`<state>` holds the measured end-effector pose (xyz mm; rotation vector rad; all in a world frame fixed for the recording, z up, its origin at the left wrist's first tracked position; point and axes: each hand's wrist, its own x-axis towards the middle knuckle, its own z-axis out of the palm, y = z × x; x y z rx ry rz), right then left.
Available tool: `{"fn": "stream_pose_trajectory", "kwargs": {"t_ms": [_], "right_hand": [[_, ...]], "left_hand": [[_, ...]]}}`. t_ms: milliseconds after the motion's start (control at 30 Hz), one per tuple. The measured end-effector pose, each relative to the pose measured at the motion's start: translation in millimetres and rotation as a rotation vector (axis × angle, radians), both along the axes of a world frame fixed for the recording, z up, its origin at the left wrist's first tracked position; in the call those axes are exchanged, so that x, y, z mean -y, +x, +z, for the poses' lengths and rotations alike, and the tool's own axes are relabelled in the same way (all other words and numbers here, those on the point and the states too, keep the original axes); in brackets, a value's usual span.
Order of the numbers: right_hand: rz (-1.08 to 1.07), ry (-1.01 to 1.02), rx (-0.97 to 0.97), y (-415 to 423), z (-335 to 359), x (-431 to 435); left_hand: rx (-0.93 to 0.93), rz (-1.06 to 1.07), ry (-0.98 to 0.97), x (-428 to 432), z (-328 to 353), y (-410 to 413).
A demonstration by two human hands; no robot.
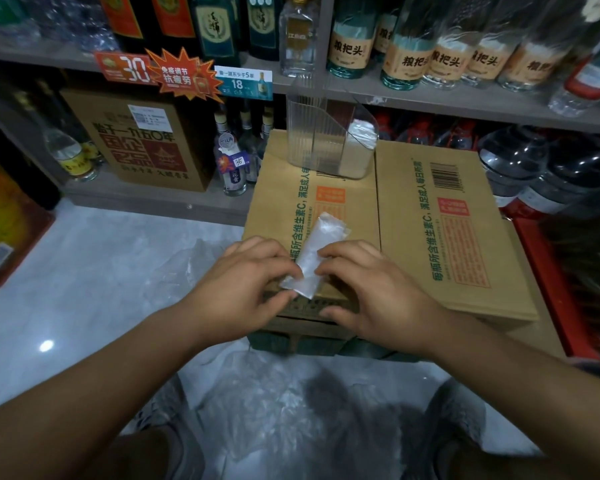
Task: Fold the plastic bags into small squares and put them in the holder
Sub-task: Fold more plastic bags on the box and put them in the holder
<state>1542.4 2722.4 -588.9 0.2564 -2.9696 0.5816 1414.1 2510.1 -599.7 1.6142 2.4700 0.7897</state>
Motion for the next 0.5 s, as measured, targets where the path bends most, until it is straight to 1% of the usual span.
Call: {"fn": "stream_pose_trajectory", "kwargs": {"t_ms": [200, 267, 367, 500], "right_hand": [[0.020, 0.003, -0.079, -5, 0, 4], [0.010, -0.019, -0.104, -6, 0, 5], [-0.040, -0.112, -0.089, -8, 3, 6], [-0.119, -0.267, -0.019, -7, 9, 7]], "left_hand": [[0.041, -0.004, 0.116, -4, 1, 2], [0.087, -0.008, 0.158, -7, 3, 4], [0.191, -0.019, 0.189, -12, 5, 6], [0.319, 0.050, 0.163, -16, 5, 2]]}}
